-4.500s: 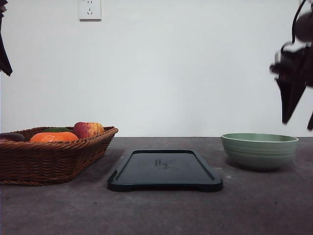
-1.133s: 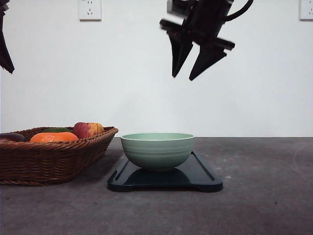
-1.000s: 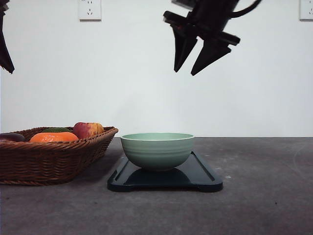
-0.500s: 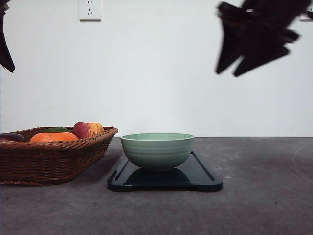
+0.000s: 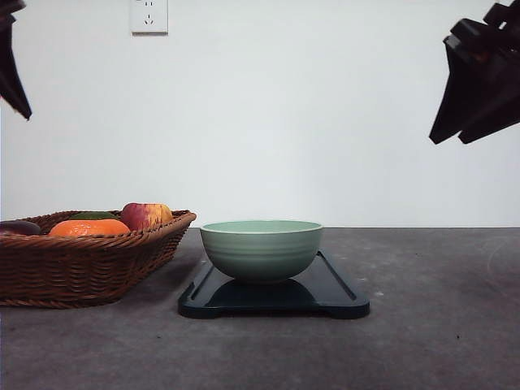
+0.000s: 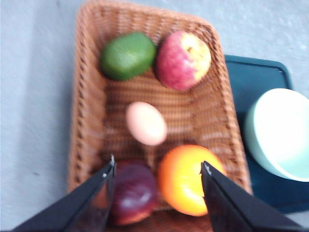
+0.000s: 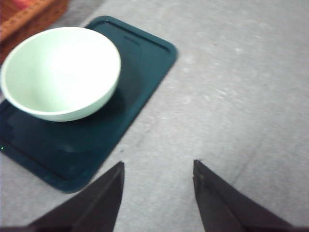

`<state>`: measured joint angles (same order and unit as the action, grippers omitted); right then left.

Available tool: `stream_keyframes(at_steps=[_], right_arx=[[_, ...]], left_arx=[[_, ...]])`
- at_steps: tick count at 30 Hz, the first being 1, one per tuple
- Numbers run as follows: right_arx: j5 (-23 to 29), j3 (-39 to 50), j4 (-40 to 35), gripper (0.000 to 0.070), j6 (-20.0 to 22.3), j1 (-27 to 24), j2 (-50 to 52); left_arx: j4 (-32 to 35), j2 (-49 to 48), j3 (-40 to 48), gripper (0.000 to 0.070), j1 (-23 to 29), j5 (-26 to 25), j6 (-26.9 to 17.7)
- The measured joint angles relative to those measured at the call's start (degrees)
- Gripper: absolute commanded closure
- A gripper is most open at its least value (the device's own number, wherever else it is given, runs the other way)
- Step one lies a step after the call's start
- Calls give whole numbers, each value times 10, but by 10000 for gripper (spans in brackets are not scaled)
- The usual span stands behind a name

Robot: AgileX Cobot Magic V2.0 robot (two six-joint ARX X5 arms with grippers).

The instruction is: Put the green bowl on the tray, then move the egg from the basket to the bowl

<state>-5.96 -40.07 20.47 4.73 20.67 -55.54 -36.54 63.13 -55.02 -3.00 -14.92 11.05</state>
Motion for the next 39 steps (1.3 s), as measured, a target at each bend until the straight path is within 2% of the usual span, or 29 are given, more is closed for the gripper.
stream_keyframes(at_steps=[4, 11, 15, 20, 27, 39], right_arx=[[0, 0, 0, 425, 0, -1, 0], [-1, 0, 0, 425, 0, -1, 0], [-1, 0, -1, 425, 0, -1, 0], [-1, 0, -3, 425, 0, -1, 0], [-5, 0, -7, 425, 0, -1, 0], [-15, 0, -17, 425, 0, -1, 0]], left_arx=[[-19, 41, -41, 349, -30, 14, 24], [-77, 162, -138, 350, -60, 48, 125], [-111, 241, -193, 350, -70, 86, 151], [-134, 324, -242, 350, -74, 92, 180], [-133, 392, -255, 350, -76, 94, 207], [-116, 427, -255, 350, -76, 106, 215]])
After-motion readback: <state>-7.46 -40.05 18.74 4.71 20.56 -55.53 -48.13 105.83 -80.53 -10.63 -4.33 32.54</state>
